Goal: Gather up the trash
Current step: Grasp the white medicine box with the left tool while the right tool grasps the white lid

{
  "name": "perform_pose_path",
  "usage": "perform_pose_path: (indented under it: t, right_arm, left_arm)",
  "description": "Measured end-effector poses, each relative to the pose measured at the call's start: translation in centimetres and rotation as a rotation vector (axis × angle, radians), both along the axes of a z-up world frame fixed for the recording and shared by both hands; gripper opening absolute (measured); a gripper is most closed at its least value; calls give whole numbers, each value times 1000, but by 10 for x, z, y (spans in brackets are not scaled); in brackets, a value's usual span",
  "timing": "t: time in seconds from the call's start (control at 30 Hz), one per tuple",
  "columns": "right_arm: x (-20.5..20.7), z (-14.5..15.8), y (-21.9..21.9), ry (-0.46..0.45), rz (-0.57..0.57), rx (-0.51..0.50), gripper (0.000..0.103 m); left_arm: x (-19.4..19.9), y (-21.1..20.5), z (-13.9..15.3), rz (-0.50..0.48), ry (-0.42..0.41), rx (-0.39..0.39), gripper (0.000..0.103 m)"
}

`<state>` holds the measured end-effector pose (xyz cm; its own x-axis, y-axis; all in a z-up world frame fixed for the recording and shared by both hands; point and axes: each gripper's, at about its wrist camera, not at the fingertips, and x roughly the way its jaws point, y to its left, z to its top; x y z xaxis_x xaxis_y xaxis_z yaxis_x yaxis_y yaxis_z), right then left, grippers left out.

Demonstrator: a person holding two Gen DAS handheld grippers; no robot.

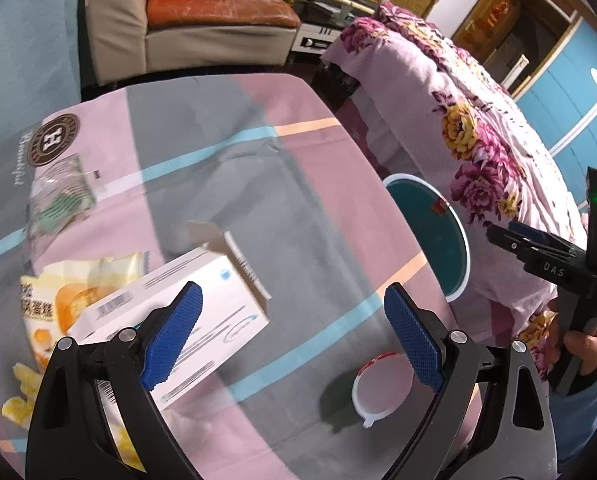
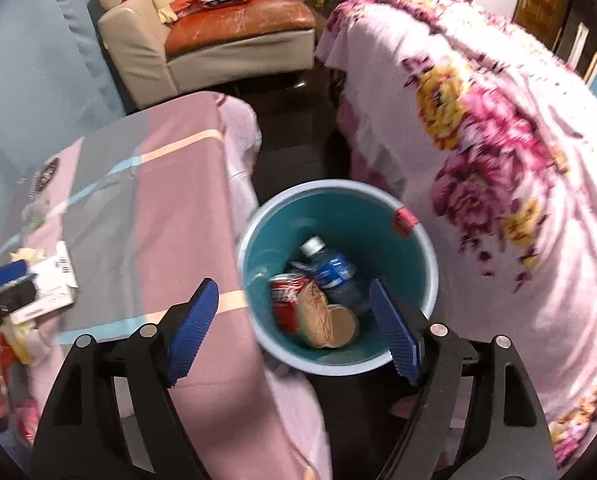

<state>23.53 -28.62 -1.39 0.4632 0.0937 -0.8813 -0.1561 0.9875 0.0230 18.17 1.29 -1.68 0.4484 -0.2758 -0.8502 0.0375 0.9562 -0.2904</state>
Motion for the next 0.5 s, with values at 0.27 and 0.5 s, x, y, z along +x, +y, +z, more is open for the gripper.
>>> perform_pose_path:
  t: [0.27,0.5]
  right_arm:
    - [-26,17,15,13,45,24,75]
    - [-57,21,55,50,148,35,79]
  left_arm:
    - [-24,25,9,46,-23,4,92]
    - [-50,59,8,109,-25,20,94]
